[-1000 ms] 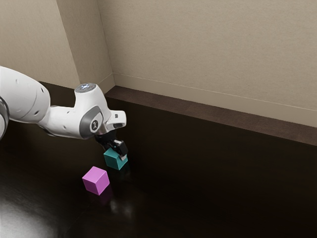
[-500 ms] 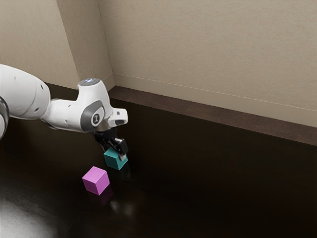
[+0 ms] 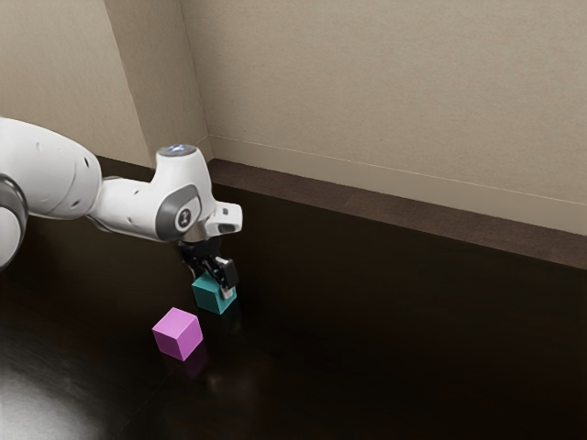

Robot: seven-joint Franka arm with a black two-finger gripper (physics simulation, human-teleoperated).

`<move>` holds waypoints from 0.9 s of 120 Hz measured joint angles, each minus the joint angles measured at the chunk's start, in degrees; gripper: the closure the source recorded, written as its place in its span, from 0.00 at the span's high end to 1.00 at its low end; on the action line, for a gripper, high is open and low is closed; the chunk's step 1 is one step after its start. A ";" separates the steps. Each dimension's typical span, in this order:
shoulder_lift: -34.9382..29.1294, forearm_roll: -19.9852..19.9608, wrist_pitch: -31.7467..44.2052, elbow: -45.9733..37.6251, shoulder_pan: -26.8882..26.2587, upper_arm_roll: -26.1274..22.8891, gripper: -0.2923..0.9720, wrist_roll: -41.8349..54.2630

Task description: Pick up the blue block with one arm, and put the blue block on the pink block with one arm

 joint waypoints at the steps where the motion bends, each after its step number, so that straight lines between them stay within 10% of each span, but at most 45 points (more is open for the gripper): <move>1: 0.00 0.00 0.02 0.00 -0.02 0.01 0.75 0.03; 108: 0.46 -1.28 0.53 -0.34 -0.23 0.20 0.75 -2.25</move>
